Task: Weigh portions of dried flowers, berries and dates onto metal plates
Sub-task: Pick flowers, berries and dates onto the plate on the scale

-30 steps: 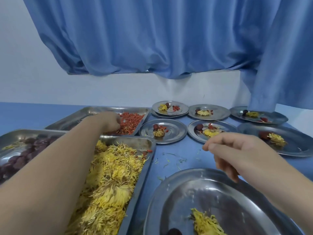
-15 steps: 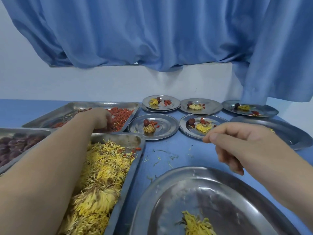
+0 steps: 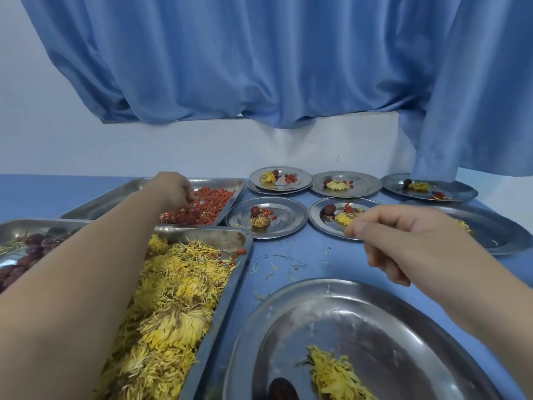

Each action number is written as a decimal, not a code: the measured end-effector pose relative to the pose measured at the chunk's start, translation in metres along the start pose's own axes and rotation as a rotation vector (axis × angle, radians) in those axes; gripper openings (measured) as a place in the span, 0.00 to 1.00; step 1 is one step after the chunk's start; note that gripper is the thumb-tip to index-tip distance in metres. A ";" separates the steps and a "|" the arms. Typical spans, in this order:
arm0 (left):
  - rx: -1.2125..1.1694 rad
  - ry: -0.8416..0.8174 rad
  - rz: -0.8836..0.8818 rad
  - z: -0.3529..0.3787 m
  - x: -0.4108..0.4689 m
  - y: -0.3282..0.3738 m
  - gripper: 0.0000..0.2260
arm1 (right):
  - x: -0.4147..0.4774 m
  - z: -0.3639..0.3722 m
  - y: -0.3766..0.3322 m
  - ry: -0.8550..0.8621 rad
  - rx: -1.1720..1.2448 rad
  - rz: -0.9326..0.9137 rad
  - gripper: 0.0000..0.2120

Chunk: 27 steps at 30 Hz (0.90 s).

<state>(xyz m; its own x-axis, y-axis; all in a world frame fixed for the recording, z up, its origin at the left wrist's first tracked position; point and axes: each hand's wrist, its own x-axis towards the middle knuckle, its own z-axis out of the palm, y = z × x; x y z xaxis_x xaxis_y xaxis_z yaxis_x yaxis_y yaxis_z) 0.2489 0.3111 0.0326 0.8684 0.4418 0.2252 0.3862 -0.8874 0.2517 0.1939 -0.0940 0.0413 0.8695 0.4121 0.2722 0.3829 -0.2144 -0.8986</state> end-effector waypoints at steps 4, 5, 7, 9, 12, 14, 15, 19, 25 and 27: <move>-0.192 -0.028 -0.036 -0.002 -0.009 -0.001 0.09 | 0.001 0.000 0.002 -0.004 -0.009 0.009 0.07; -0.238 -0.033 -0.039 -0.005 -0.011 0.001 0.09 | 0.002 0.000 0.002 -0.002 -0.013 0.013 0.08; -0.296 -0.046 -0.020 -0.011 -0.017 0.005 0.07 | 0.001 -0.002 0.001 0.003 -0.014 0.016 0.08; -0.341 -0.042 0.025 -0.018 -0.028 0.012 0.06 | 0.001 -0.004 -0.004 0.007 -0.003 0.006 0.06; -0.488 -0.063 0.101 -0.029 -0.050 0.028 0.07 | -0.001 -0.010 -0.013 0.024 0.034 -0.017 0.08; -0.584 -0.108 0.139 -0.037 -0.071 0.042 0.07 | -0.003 -0.012 -0.021 0.028 0.049 -0.033 0.09; -0.632 -0.133 0.159 -0.041 -0.083 0.049 0.07 | -0.005 -0.013 -0.026 0.028 0.054 -0.040 0.09; -0.788 -0.267 0.257 -0.053 -0.140 0.079 0.07 | -0.014 -0.018 -0.045 0.014 0.062 -0.080 0.07; -0.665 -0.448 0.436 -0.058 -0.206 0.117 0.08 | -0.036 -0.025 -0.072 -0.011 -0.139 -0.174 0.07; -0.461 -0.385 0.517 -0.053 -0.220 0.123 0.09 | -0.048 -0.030 -0.083 0.006 -0.294 -0.230 0.07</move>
<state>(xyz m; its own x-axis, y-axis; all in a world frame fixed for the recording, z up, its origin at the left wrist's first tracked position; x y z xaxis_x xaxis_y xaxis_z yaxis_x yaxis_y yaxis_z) 0.0885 0.1115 0.0641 0.9815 -0.1631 0.0999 -0.1905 -0.7863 0.5877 0.1299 -0.1227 0.1136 0.7519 0.4739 0.4584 0.6410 -0.3625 -0.6766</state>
